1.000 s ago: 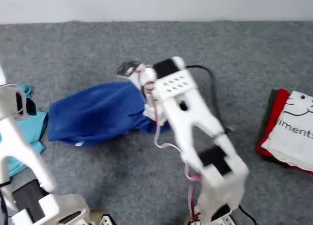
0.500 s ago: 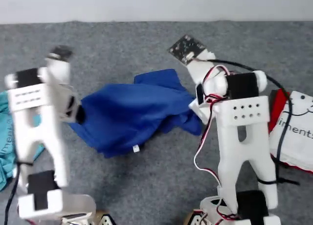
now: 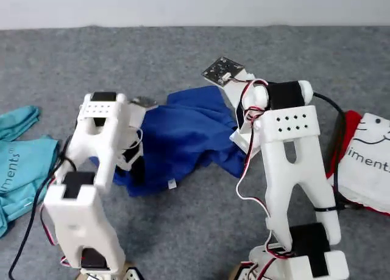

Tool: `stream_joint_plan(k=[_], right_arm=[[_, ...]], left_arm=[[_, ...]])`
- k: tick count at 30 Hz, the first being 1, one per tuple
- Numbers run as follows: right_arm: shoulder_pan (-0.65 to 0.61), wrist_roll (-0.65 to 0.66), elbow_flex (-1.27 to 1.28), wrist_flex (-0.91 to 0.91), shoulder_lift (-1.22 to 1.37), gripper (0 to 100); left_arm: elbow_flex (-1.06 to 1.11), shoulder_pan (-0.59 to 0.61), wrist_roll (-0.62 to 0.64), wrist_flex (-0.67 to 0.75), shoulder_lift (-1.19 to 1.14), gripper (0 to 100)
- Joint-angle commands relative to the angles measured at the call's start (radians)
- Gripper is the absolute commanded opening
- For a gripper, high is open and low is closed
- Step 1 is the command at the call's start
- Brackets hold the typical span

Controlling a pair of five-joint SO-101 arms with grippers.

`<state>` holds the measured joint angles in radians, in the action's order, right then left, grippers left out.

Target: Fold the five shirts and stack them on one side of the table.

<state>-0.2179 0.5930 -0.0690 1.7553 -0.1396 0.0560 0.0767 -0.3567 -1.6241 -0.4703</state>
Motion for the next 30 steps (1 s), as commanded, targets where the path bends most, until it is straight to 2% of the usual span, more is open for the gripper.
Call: stream_joint_plan(k=[1,4,6,9,12,21,26,30], right_arm=[[0.004,0.000,-0.002,0.042,-0.012,14.6],[0.022,-0.069,-0.002,0.041,-0.033,28.5],[0.024,-0.083,-0.002,0.039,-0.048,32.9],[0.024,-0.083,-0.002,0.039,-0.054,31.7],[0.030,-0.083,-0.002,0.039,-0.054,30.6],[0.030,-0.087,0.000,0.039,-0.056,28.8],[0.030,-0.087,0.000,0.039,-0.051,26.6],[0.030,-0.089,0.000,0.039,-0.051,26.4]], left_arm=[[-0.166,0.092,-0.014,0.012,-0.075,20],[-0.355,0.164,-0.015,-0.014,-0.123,20],[-0.490,0.190,-0.015,-0.060,-0.141,20],[-0.657,0.198,-0.014,-0.135,-0.158,20],[-0.677,0.199,-0.014,-0.133,-0.120,20],[-0.380,0.163,-0.029,-0.133,0.195,20],[-0.094,0.161,-0.172,-0.129,0.382,20],[0.027,0.170,-0.285,-0.126,0.387,21]])
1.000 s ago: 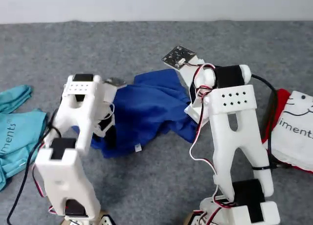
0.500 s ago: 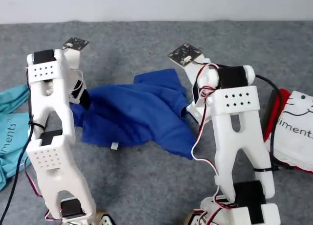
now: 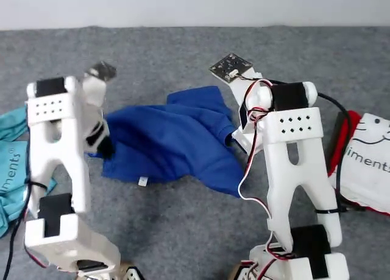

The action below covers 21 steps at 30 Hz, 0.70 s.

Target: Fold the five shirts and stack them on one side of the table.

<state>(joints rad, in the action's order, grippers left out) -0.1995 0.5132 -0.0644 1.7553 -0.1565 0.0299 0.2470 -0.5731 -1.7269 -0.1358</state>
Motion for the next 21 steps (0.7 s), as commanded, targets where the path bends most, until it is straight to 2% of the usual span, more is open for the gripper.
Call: stream_joint_plan(k=[1,5,13,21], right_arm=[[0.012,-0.009,-0.005,0.039,-0.035,26.4],[0.012,-0.009,-0.005,0.039,-0.035,26.4],[0.013,-0.009,-0.005,0.041,-0.044,26.4],[0.013,-0.011,-0.005,0.041,-0.044,26.4]], left_arm=[[0.061,0.000,-0.083,-0.023,0.038,22],[0.061,0.000,-0.115,0.034,-0.037,27],[0.041,0.002,-0.157,0.170,-0.206,27],[-0.068,-0.002,-0.150,0.187,-0.347,27]])
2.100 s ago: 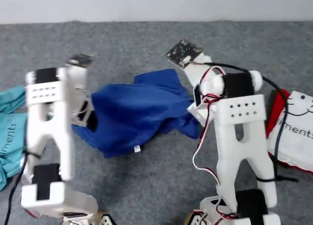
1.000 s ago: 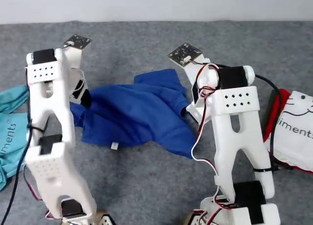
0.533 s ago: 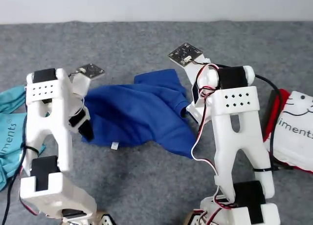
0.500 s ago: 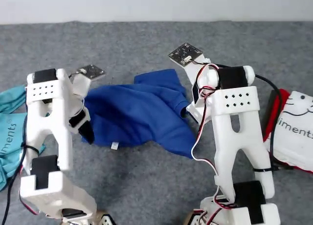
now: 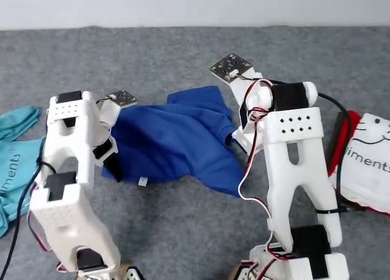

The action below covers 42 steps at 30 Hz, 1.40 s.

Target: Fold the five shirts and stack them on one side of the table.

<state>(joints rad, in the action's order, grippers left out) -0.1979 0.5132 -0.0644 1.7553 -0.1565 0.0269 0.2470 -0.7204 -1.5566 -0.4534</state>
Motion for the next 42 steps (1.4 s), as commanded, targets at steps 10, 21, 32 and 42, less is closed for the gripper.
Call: stream_joint_plan(k=[10,21,32,42], right_arm=[[0.010,-0.057,-0.005,0.041,-0.044,26.3],[0.008,-0.057,-0.005,0.041,-0.036,26.2],[-0.035,-0.052,0.141,0.038,-0.033,26.2],[-0.142,-0.052,0.364,-0.332,0.021,26.2]], left_arm=[[-0.143,-0.029,0.006,-0.049,-0.178,11],[-0.108,0.064,0.005,-0.196,0.121,1],[0.176,0.327,0.005,-0.190,0.534,1],[0.214,0.532,0.009,-0.195,0.654,1]])
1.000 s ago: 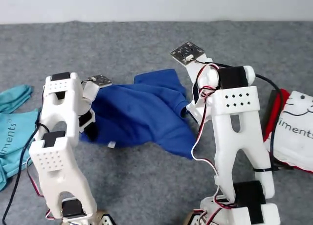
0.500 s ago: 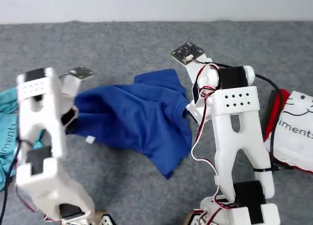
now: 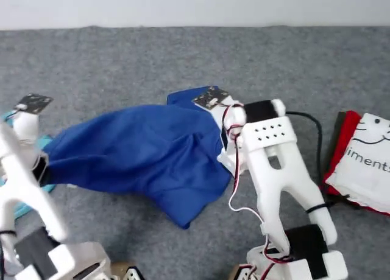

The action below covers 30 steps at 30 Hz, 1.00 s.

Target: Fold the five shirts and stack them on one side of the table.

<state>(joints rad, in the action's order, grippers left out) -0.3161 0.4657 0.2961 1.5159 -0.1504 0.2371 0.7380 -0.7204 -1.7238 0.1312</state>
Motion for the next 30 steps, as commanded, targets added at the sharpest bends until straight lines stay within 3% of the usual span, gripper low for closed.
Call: stream_joint_plan(k=[1,5,11,26,30], right_arm=[[-0.031,-0.005,0.002,-0.107,0.050,26.2],[-0.059,-0.011,-0.064,-0.131,0.234,24.3],[-0.054,-0.006,-0.347,-0.128,0.542,1.2],[0.008,-0.003,-1.435,-0.099,1.119,0.9],[0.004,-0.003,-1.649,-0.005,1.213,0.9]], left_arm=[[0.012,0.051,0.009,-0.028,0.083,1],[0.061,0.051,0.009,-0.023,0.140,1],[0.117,0.052,0.009,-0.020,0.198,1],[0.131,0.055,0.009,-0.026,0.206,1],[0.131,0.055,0.009,-0.026,0.206,1]])
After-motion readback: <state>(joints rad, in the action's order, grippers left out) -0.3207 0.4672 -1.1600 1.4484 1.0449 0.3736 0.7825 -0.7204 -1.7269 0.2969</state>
